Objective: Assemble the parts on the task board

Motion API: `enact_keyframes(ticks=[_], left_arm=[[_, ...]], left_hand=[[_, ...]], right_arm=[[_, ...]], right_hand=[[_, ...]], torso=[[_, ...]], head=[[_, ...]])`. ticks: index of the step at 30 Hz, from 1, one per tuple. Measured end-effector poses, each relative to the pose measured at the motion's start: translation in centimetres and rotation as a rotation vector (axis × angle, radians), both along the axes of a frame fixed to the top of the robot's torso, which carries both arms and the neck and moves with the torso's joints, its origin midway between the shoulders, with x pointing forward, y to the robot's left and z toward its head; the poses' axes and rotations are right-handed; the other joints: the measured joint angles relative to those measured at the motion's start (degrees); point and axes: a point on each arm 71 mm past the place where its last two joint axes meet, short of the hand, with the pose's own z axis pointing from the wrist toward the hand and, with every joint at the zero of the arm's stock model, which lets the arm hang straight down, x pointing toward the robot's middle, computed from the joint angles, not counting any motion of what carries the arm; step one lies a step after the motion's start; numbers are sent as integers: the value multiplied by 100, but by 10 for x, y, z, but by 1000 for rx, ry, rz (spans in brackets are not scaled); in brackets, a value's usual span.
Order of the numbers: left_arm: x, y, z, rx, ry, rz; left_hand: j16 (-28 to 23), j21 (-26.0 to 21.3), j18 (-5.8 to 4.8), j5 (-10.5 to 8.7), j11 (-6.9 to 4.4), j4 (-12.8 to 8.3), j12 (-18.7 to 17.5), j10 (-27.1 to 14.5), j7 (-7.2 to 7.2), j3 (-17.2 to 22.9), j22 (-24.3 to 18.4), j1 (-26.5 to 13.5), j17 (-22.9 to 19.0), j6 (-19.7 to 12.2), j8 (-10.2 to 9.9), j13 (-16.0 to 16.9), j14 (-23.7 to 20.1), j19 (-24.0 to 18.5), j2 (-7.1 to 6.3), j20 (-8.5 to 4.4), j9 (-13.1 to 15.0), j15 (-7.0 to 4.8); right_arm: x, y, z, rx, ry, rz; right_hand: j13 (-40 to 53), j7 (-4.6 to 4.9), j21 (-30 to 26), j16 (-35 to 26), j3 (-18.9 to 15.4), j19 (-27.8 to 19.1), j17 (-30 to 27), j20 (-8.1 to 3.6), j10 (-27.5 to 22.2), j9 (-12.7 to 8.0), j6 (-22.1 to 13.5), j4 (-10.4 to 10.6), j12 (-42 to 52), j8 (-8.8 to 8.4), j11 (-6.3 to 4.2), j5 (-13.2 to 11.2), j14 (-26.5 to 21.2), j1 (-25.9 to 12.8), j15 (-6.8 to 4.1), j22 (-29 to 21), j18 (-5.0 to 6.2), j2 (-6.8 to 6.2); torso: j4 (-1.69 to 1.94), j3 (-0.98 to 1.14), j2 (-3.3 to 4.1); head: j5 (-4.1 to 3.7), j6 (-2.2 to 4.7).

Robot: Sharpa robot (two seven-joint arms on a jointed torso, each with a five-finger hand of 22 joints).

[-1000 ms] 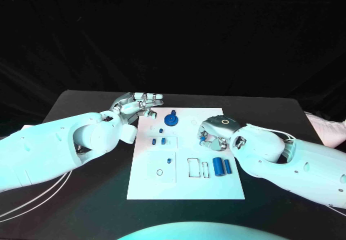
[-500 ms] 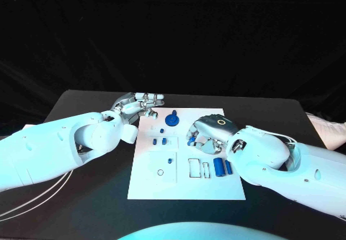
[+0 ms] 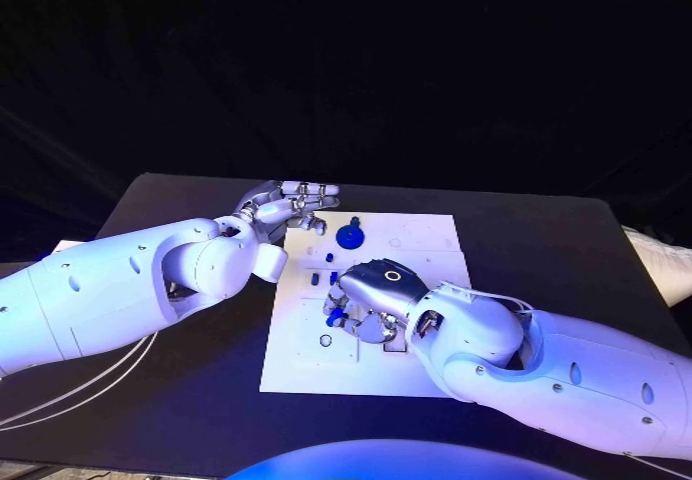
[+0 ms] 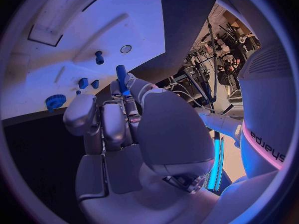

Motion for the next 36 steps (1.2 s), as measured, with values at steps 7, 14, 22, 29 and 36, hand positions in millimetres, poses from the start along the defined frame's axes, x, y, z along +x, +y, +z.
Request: enact_keyframes(ticks=[7,14,22,29,36], left_arm=[[0,-3,0,-2,0,-6],[1,-4,0,-2,-1,-9],[1,-4,-1,-2,-1,-10],[1,-3,-1,-1,-1,-9],[1,-3,-1,-1,-1,-10]], left_hand=[[0,0,0,0,0,0,0,0,0,0,0,0,0,0,0,-1,0,0,0,0,0,0],[0,0,0,0,0,0,0,0,0,0,0,0,0,0,0,-1,0,0,0,0,0,0],[0,0,0,0,0,0,0,0,0,0,0,0,1,0,0,-1,0,0,0,0,0,0],[0,0,0,0,0,0,0,0,0,0,1,0,1,0,0,-1,0,0,0,0,0,0],[0,0,0,0,0,0,0,0,0,0,1,0,1,0,0,-2,0,0,0,0,0,0]], right_arm=[[-3,11,-11,-7,24,28],[-4,16,-19,-21,43,42],[-2,13,-26,-55,57,40],[-1,13,-28,-77,61,43],[-1,14,-30,-92,62,46]], right_hand=[[3,1,0,0,0,0,-6,0,0,-6,-2,0,-16,-6,0,21,0,6,0,0,0,-6],[6,3,0,0,9,0,-6,0,0,-14,-5,-9,-37,-22,0,21,0,6,0,-4,0,-6],[6,7,0,0,17,0,-6,0,0,-16,-10,-17,-61,-33,0,20,0,7,0,-6,0,-7],[2,-2,0,0,17,0,-6,0,0,-9,-20,-18,-82,-46,0,16,0,7,0,-6,0,-7],[2,2,0,0,16,0,-21,0,0,-10,-17,-18,-83,-56,0,8,0,7,0,-13,0,-7]], torso=[[-10,-2,5],[-4,3,7],[-6,4,2],[-14,6,-1],[-14,5,-1]], head=[[31,-27],[60,-64],[90,-92],[103,-96],[92,-88]])
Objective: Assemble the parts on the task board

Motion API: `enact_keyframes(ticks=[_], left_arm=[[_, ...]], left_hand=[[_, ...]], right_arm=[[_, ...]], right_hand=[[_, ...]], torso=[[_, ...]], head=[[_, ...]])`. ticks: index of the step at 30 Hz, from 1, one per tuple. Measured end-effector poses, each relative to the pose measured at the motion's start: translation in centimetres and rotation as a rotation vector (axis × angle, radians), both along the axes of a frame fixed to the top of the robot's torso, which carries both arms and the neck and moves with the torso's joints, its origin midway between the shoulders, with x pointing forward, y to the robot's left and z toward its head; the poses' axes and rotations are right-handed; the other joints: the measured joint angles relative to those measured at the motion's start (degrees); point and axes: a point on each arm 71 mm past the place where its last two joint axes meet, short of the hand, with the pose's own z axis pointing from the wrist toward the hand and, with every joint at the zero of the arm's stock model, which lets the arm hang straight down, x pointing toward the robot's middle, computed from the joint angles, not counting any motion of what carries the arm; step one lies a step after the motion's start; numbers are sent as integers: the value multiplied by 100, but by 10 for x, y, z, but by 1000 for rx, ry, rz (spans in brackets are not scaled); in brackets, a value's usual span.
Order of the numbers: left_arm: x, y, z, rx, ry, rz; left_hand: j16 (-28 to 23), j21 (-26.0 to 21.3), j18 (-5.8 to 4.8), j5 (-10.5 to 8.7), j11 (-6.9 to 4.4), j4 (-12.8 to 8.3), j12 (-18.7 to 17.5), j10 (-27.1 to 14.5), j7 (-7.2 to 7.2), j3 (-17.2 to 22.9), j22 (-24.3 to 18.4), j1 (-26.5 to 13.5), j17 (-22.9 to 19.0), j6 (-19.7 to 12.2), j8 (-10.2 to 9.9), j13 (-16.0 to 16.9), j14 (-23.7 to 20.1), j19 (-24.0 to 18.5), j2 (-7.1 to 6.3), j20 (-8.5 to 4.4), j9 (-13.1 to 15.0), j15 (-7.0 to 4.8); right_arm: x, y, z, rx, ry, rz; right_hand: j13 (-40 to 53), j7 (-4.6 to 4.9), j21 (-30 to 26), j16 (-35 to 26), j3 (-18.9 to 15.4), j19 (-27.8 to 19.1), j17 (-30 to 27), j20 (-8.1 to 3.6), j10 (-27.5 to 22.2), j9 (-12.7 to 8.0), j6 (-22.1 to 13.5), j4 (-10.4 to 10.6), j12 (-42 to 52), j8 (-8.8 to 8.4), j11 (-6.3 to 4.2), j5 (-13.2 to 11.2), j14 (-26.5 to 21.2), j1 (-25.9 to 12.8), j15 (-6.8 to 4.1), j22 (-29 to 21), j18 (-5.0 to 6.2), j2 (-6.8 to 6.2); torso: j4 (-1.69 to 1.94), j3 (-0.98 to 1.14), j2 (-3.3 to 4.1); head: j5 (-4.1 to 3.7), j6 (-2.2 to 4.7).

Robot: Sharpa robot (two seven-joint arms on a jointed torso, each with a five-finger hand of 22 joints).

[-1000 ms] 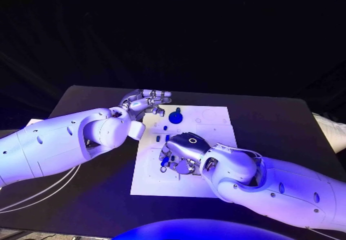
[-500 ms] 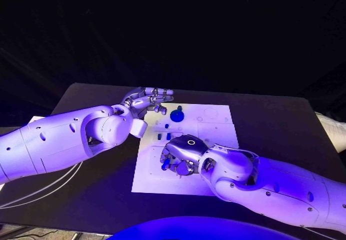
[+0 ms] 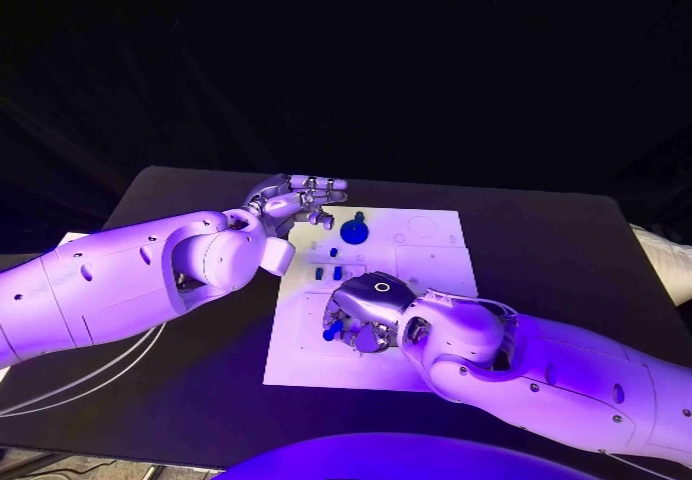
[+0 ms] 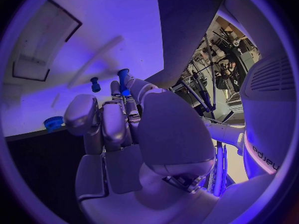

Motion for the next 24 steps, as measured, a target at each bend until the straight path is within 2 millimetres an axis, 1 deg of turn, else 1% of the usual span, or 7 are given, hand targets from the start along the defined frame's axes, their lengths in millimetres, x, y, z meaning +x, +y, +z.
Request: enact_keyframes(ticks=[10,13,17,19,20,23,24], left_arm=[[0,0,0,0,0,-1],[0,0,0,0,0,-1],[0,0,0,0,0,-1],[0,0,0,1,0,-1],[0,0,0,1,0,-1],[0,0,0,1,1,-1],[0,0,0,1,1,-1]], left_hand=[[0,0,0,0,0,0,0,0,0,0,0,0,0,0,0,0,0,0,0,0,0,0],[0,0,0,0,0,0,0,0,0,0,0,0,1,0,0,0,0,0,0,0,0,0],[0,0,0,0,0,0,0,0,0,0,0,0,1,0,0,-1,0,0,0,0,0,0],[0,0,0,0,0,0,0,0,0,0,0,0,1,0,0,-1,1,0,0,0,0,0],[0,0,0,0,0,0,0,0,0,0,0,0,1,0,0,-1,1,0,0,0,0,0],[0,0,0,0,0,0,0,0,0,0,0,0,1,0,0,-1,1,0,0,0,0,1],[0,0,0,0,0,0,0,0,0,0,0,0,1,0,0,-1,7,0,0,0,0,7]], right_arm=[[-1,6,-1,-8,-9,13],[-2,8,-2,-9,-12,16],[-2,9,-2,-12,-15,15],[-2,9,-3,-14,-15,15],[-2,9,-4,-17,-13,14],[-3,8,-9,-29,-3,12],[-3,7,-9,-32,-2,11]], right_hand=[[1,19,0,0,20,0,-6,0,0,6,0,-20,-7,-21,0,-3,1,0,1,-7,0,0],[1,77,0,0,22,-14,-16,14,1,9,-58,-23,-63,-22,0,-3,2,-1,3,-24,0,1],[-20,150,-26,0,23,-66,-48,65,-72,-3,-259,-23,-207,-157,-63,23,-8,-46,102,-68,0,43],[-24,203,-122,0,46,-135,-89,135,-474,-73,-482,-45,-221,-272,-4,86,0,-169,190,-191,0,24],[-51,238,-207,-37,44,-180,-145,180,-724,-114,-645,-43,-233,-276,11,99,-3,-245,205,-311,0,-24],[-45,273,-585,-236,-61,-430,-412,256,-1332,-252,-1133,-29,-244,-275,145,66,-10,-381,280,-846,0,-160],[-38,292,-693,-301,-119,-502,-506,270,-1473,-277,-1227,-43,-244,-275,174,66,-31,-411,301,-990,51,-195]], torso=[[4,-2,0],[4,-2,-1],[4,-4,0],[4,-4,-1],[3,-4,-1],[1,-4,-1],[0,-4,-1]], head=[[-5,1],[-9,1],[-12,1],[-10,1],[-9,1],[-8,1],[-8,1]])
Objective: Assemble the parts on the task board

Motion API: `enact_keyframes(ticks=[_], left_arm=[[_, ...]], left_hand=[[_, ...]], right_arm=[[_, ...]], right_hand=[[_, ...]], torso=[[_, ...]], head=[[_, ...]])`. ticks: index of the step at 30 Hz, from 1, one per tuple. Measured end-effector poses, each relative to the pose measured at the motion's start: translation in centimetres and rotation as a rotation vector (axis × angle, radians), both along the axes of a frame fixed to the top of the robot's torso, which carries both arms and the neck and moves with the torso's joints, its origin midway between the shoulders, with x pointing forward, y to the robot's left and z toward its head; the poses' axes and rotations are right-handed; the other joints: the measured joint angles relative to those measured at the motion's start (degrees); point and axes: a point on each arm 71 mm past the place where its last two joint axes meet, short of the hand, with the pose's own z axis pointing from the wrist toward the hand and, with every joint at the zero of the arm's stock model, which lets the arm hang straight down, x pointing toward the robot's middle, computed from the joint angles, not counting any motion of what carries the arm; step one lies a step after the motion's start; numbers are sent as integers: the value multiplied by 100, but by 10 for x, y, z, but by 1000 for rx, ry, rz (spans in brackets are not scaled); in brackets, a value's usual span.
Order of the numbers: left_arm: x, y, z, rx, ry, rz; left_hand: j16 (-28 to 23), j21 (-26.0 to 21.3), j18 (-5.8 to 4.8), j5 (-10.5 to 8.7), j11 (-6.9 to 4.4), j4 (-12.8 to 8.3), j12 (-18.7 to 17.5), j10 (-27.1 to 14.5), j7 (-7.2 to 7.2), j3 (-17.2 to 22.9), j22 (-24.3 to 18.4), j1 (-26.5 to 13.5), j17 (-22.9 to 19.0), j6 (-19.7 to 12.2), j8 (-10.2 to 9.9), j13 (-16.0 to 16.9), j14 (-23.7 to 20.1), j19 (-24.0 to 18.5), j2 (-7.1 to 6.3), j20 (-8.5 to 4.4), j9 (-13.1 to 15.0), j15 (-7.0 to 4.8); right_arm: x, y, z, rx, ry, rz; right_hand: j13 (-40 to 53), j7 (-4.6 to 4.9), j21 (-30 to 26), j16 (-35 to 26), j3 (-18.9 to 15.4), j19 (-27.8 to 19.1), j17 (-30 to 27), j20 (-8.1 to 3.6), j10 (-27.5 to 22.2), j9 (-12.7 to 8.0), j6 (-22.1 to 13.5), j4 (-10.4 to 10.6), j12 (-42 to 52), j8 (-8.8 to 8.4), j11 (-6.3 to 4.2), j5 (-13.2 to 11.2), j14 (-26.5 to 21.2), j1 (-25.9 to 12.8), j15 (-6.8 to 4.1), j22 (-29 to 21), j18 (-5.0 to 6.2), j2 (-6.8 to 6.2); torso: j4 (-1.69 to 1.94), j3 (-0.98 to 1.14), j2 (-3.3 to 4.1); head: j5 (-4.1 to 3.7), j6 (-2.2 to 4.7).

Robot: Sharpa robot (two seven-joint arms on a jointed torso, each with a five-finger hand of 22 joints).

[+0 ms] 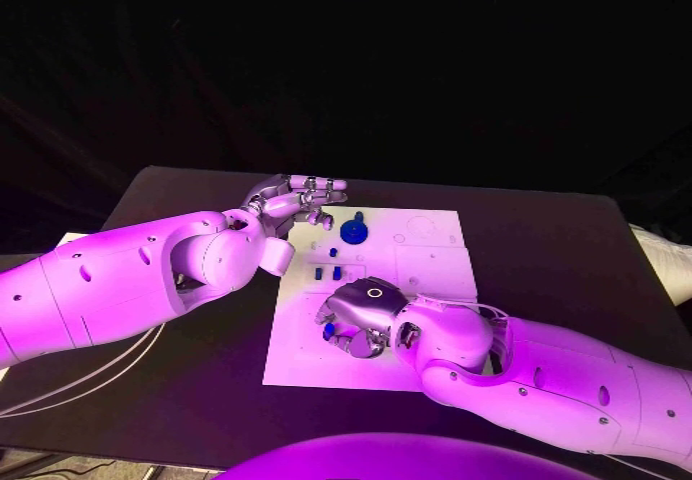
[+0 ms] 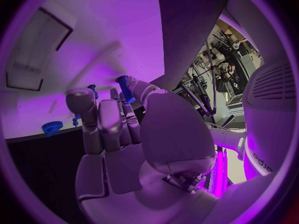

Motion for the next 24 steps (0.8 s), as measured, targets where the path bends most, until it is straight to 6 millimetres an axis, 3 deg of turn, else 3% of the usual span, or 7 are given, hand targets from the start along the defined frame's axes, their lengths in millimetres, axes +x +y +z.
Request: enact_keyframes(ticks=[3,10,14,19,21,24], left_arm=[[0,0,0,0,0,0],[0,1,0,1,1,1],[0,2,0,3,2,3],[0,4,-1,5,3,5],[-1,6,-2,8,5,7],[-2,8,-2,11,7,10]], left_hand=[[0,0,0,0,0,0,0,0,0,0,0,0,0,0,0,0,0,0,0,0,0,0],[0,0,0,0,0,-24,37,0,21,-24,-8,0,-11,-21,0,7,0,0,0,0,0,0],[0,0,0,0,0,-24,37,0,21,-24,-8,0,-11,-21,0,6,0,0,0,0,0,1],[0,0,0,0,0,-24,37,0,21,-24,-8,0,-10,-21,0,6,1,0,0,0,0,1],[0,0,0,0,0,-24,37,0,21,-24,-8,0,-10,-21,0,6,1,0,0,0,0,1],[0,0,0,0,0,-24,37,0,21,-24,-8,0,-10,-21,0,6,1,0,0,0,0,1]], right_arm=[[0,-1,0,-1,0,-3],[-5,-11,9,43,-18,-15],[-5,-26,24,102,-52,-45],[2,-59,44,164,-81,-123],[7,-79,52,177,-76,-171],[15,-118,60,186,-48,-277]], right_hand=[[12,-108,-198,-122,-221,-105,-205,47,-251,-44,-214,-1,62,0,51,0,-61,-68,60,-256,39,-69],[30,-56,-219,-122,-579,-105,-257,47,-278,-43,-304,88,234,0,60,0,-61,-90,60,-318,39,-91],[60,-2,-219,-87,-683,-59,-252,2,-31,-18,-167,148,433,1,-31,0,-26,-88,25,-276,40,-89],[67,-50,-101,-50,-702,112,-219,-49,529,4,104,187,694,40,-124,57,41,-15,-47,-105,40,-13],[95,-35,75,75,-702,245,-66,-60,908,26,278,291,833,104,-150,58,23,-68,-90,141,40,38],[205,-76,412,388,-808,462,356,-112,1420,42,436,481,1041,156,-212,165,27,-303,-170,613,15,-18]], torso=[[-2,1,-1],[-2,9,1],[-15,9,-2],[-36,6,-13],[-47,1,-19],[-70,-9,-27]], head=[[-7,5],[-32,29],[-55,49],[-106,89],[-152,112],[-230,151]])
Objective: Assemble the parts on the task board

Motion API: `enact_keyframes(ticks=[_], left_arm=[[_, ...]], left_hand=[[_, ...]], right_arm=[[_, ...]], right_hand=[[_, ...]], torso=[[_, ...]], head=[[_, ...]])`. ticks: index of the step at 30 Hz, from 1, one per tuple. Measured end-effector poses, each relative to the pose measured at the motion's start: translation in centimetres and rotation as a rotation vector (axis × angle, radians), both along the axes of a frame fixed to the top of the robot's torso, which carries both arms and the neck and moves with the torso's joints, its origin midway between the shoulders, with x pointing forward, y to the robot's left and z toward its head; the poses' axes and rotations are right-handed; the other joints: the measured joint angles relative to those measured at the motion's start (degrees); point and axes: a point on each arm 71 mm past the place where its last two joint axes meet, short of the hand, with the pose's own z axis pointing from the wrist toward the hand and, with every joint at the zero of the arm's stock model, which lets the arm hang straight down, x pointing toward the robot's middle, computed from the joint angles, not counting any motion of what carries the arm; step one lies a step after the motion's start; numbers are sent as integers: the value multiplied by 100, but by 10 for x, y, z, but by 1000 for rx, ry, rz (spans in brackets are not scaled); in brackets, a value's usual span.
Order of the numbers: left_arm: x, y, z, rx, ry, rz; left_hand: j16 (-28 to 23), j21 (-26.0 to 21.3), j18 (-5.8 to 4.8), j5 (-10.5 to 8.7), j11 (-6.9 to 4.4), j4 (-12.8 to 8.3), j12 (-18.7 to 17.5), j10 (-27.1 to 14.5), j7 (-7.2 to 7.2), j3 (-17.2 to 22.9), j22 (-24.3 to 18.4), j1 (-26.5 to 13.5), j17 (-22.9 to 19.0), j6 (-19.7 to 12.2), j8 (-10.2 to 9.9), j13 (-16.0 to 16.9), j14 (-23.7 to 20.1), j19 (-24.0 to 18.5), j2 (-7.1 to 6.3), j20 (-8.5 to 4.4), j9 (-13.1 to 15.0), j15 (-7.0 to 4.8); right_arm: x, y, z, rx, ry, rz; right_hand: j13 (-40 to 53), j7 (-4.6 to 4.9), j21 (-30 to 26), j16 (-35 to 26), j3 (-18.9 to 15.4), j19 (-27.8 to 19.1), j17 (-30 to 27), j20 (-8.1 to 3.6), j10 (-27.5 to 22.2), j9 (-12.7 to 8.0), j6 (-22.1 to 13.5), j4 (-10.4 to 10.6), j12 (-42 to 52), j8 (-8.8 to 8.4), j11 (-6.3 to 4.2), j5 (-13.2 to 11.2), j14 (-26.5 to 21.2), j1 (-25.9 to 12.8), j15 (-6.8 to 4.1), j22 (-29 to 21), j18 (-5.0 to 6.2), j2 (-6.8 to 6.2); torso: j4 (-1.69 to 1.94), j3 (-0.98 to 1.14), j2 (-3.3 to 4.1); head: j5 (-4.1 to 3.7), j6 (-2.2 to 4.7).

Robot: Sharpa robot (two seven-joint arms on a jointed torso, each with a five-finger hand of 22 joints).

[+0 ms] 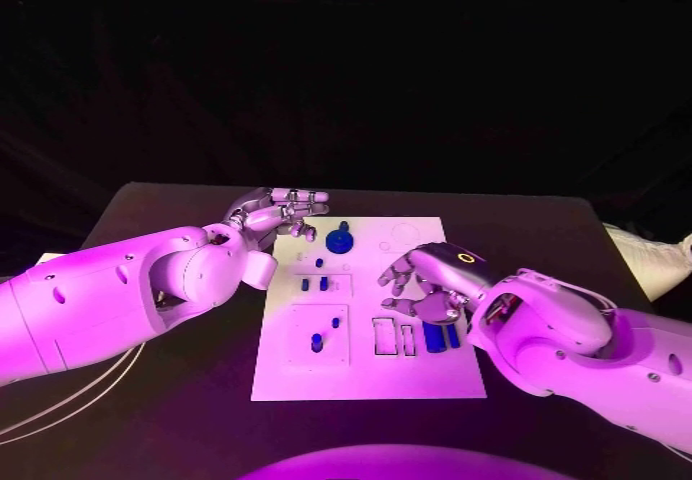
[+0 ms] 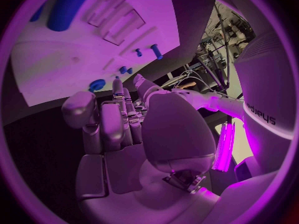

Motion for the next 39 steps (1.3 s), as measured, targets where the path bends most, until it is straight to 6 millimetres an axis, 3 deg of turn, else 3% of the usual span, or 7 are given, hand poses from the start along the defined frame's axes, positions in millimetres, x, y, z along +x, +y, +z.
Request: enact_keyframes(ticks=[2,5,6,10,16,25,39], left_arm=[[-1,1,0,0,1,0],[-1,2,0,2,1,2],[-1,2,0,2,1,2],[-1,3,0,2,2,2],[-1,2,-1,3,3,2],[-1,3,-1,4,3,4],[-1,4,-1,4,4,5]], left_hand=[[0,0,0,0,0,0,0,0,0,0,0,0,0,0,0,0,0,0,0,0,0,0],[0,0,0,0,0,0,0,0,0,0,0,0,0,0,0,0,0,0,0,0,0,0],[0,0,0,0,0,0,0,0,0,0,0,0,0,0,0,0,0,0,0,0,0,0],[0,0,0,0,0,0,0,0,0,0,0,0,0,0,0,0,0,0,0,0,0,0],[0,0,0,0,0,0,0,0,0,0,0,0,1,0,0,-1,0,0,0,0,0,0],[0,0,0,0,0,0,0,0,0,0,1,0,1,0,0,-1,0,0,0,0,0,0],[0,0,0,0,0,0,0,0,0,0,1,0,1,0,0,-1,0,0,0,0,0,0]], right_arm=[[1,-22,1,5,35,-67],[0,-47,0,1,77,-147],[0,-55,-2,-3,94,-178],[-5,-73,-9,-29,140,-256],[-10,-81,-22,-80,196,-327],[-14,-72,-43,-126,261,-349],[-13,-59,-58,-165,298,-338]], right_hand=[[147,-73,262,265,-182,157,357,-69,373,6,74,183,198,36,-80,184,-1,-237,-80,362,-112,-97],[658,-213,569,447,-549,320,577,-232,1024,44,212,505,816,127,-313,683,3,-575,-217,788,-124,-231],[1006,-249,644,509,-690,358,651,-271,1067,58,248,570,1142,138,-342,806,0,-590,-255,898,-205,-240],[3237,-308,904,743,-1333,419,940,-332,810,151,261,907,3051,263,-378,1039,4,-635,-276,1265,-205,-146],[4464,-317,1003,858,-1864,430,1106,-321,645,270,253,954,3963,354,-371,1169,4,-699,-276,1449,-267,42],[5981,-317,1212,1212,-2278,480,1496,-311,976,395,253,956,5242,426,-374,1202,4,-639,-275,1724,-292,269],[6570,-305,1303,1334,-2443,521,1497,-310,1098,475,242,956,5730,466,-373,1224,3,-541,-275,1912,-292,367]], torso=[[-16,-5,-2],[-57,-10,-2],[-74,-12,-2],[-126,-13,-1],[-168,-13,-9],[-158,-27,-10],[-167,-32,-7]], head=[[-51,26],[-106,68],[-118,79],[-146,106],[-169,123],[-174,113],[-140,73]])
